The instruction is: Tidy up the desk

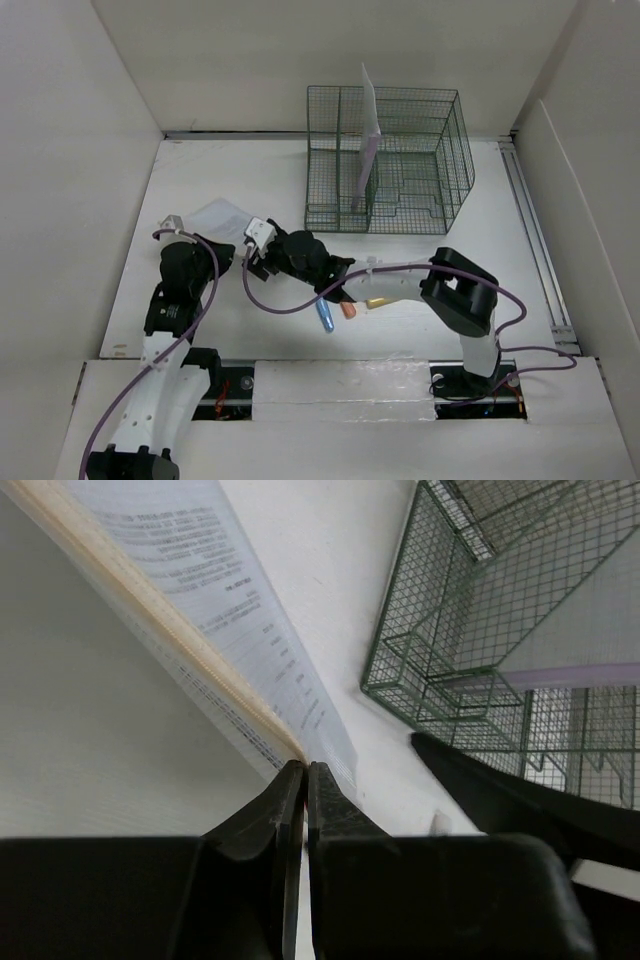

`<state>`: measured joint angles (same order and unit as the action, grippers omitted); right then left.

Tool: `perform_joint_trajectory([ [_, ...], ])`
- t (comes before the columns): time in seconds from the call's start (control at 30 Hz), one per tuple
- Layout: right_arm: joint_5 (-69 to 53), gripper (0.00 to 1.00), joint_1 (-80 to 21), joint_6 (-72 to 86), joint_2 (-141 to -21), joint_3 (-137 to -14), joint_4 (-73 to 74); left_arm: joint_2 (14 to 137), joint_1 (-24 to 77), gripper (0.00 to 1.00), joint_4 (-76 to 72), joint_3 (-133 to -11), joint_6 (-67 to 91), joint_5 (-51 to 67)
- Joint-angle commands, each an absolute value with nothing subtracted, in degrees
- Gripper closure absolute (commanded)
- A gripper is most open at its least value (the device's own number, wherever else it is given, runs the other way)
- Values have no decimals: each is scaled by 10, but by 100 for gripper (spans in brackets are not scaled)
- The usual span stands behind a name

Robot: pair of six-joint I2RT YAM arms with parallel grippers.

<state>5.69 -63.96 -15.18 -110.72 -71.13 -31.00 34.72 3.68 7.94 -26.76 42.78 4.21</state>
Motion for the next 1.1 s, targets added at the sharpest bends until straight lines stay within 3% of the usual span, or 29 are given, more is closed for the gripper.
perform_joint_trajectory([
  [0.0,61,30,-630,-148,-1121,-753,-349,324,39,100,70,-311,418,76],
  [0.17,12,97,-625,-127,-1131,-752,-349,314,39,100,78,-329,432,83],
  [0.2,12,100,-625,-124,-1126,-742,-357,316,39,100,78,-330,432,80],
  [0.23,14,100,-625,-120,-1118,-731,-366,319,39,100,79,-331,432,77],
  [0.27,17,100,-625,-117,-1097,-705,-384,330,39,93,81,-335,434,72],
  [0.3,21,100,-625,-108,-1086,-694,-392,337,39,59,82,-334,433,55],
  [0.33,27,100,-619,-101,-1067,-673,-396,349,39,45,88,-332,436,35],
  [0.4,32,100,-612,-99,-1054,-663,-391,358,39,27,87,-326,450,10],
  [0.47,40,100,-612,-99,-1038,-651,-389,366,39,18,76,-315,462,6],
  [0.57,44,100,-606,-99,-1026,-632,-395,381,39,13,56,-306,476,-14],
  [1.07,22,100,-612,-92,-986,-566,-439,510,18,11,-97,-287,536,-29],
])
